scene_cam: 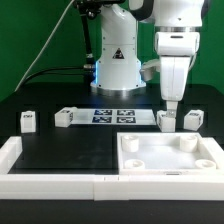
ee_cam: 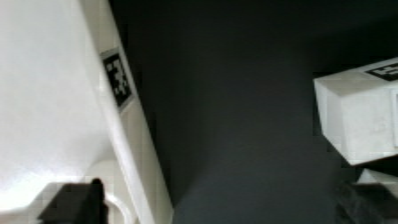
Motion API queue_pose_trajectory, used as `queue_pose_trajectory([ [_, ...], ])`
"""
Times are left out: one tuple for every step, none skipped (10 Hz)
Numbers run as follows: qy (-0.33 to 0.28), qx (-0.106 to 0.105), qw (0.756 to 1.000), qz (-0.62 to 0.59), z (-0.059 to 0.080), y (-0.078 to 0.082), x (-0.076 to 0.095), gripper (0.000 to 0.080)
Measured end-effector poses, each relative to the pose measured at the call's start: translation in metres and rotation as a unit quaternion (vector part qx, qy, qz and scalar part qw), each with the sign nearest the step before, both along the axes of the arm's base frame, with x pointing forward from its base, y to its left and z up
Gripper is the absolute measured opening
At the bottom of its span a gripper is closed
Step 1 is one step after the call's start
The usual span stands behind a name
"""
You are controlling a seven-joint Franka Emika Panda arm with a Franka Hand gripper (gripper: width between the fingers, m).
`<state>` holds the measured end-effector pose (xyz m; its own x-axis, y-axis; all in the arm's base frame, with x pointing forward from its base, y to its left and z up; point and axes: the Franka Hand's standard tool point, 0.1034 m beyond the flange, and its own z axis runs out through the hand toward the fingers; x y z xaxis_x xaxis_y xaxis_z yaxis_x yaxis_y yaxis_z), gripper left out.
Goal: Assemble one leg
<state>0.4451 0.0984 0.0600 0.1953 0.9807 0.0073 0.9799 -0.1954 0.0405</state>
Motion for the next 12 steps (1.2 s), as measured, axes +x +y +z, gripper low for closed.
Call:
queue_pose_trajectory([
  [0.001, 0.0, 1.0, 0.0, -0.001, 0.0, 0.0, 0.0649],
  [0.001, 0.0, 1.0, 0.0, -0.001, 0.0, 0.0, 0.0649],
  [0.002, 0.005, 0.998, -0.066, -0.001, 0.001, -0.001, 0.0649],
  [0.003, 0.009, 0.993, -0.12, -0.001, 0.001, -0.001, 0.0649],
  [0.005, 0.014, 0.982, -0.188, -0.001, 0.002, -0.002, 0.0649],
  [0.01, 0.022, 0.962, -0.271, -0.002, 0.0, -0.009, 0.0649],
  [0.014, 0.027, 0.935, -0.354, -0.004, 0.001, -0.016, 0.0649],
  [0.018, 0.03, 0.905, -0.424, -0.004, 0.004, -0.02, 0.0649],
  [0.023, 0.033, 0.87, -0.491, -0.005, 0.007, -0.023, 0.0649],
  [0.026, 0.035, 0.844, -0.534, -0.005, 0.011, -0.024, 0.0649],
  [0.03, 0.039, 0.808, -0.588, -0.006, 0.014, -0.026, 0.0649],
  [0.033, 0.044, 0.772, -0.634, -0.007, 0.018, -0.029, 0.0649],
])
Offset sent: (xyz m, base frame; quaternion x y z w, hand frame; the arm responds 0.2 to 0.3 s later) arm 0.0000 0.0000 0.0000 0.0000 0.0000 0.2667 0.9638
